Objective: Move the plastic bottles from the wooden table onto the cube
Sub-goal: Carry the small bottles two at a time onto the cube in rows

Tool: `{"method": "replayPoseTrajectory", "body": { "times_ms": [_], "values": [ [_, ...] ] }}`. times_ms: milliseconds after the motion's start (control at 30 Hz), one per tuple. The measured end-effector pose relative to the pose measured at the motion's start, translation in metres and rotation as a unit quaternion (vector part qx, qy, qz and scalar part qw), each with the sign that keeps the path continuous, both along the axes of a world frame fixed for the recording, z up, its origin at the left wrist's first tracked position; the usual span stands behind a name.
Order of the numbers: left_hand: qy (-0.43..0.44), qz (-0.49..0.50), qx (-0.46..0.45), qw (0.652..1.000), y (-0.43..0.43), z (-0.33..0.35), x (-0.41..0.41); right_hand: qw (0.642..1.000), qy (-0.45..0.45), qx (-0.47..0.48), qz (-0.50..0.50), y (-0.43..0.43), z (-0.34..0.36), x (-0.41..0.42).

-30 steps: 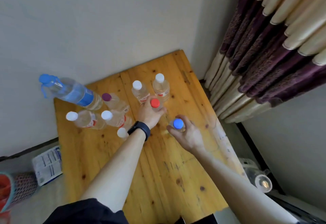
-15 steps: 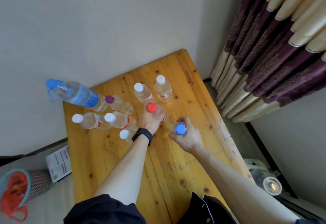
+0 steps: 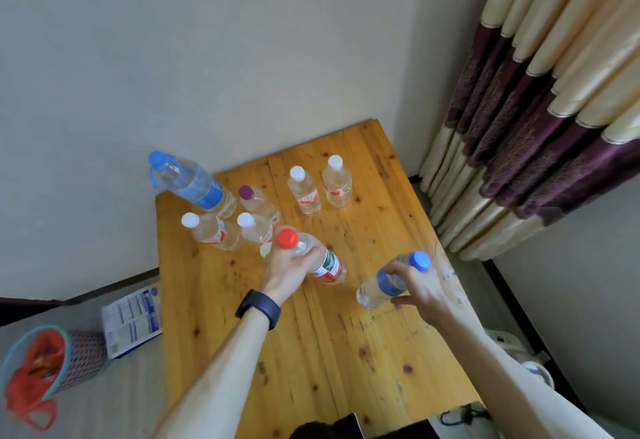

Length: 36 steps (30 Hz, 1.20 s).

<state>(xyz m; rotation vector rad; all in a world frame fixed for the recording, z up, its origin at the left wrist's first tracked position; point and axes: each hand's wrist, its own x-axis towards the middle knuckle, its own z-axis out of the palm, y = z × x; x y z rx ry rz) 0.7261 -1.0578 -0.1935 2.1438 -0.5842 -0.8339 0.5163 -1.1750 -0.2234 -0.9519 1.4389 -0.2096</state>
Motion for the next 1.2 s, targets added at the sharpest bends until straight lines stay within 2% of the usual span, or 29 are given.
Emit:
{"method": "replayPoseTrajectory", "body": {
  "times_ms": [167,367,567,733,833,967,1067,1200],
  "values": [
    [-0.008,-0.040,-0.043,0.998,0.018,0.021,-0.003,0.998,-0.051,-0.009,-0.029,0.030,0.034,-0.027],
    [-0.027,-0.101,-0.096,0.990,0.040,0.035,-0.012,0.994,-0.068,-0.079,-0.031,0.078,0.074,-0.054],
    [0.002,-0.157,-0.130,0.979,0.055,0.044,-0.033,0.980,-0.058,-0.152,-0.113,0.138,0.105,-0.083],
    [-0.046,-0.283,-0.107,0.952,0.072,0.056,-0.071,0.962,-0.035,-0.195,-0.187,0.198,0.120,-0.120],
    [-0.041,-0.372,-0.096,0.922,0.079,0.063,-0.106,0.948,-0.001,-0.220,-0.232,0.239,0.122,-0.151],
    [-0.059,-0.492,-0.089,0.864,0.093,0.076,-0.178,0.918,0.049,-0.241,-0.310,0.306,0.124,-0.203],
    [-0.066,-0.581,-0.087,0.807,0.115,0.088,-0.248,0.889,0.072,-0.247,-0.378,0.369,0.126,-0.247],
    [-0.069,-0.680,-0.100,0.723,0.165,0.099,-0.352,0.834,0.110,-0.268,-0.470,0.472,0.129,-0.307]
  ]
}}
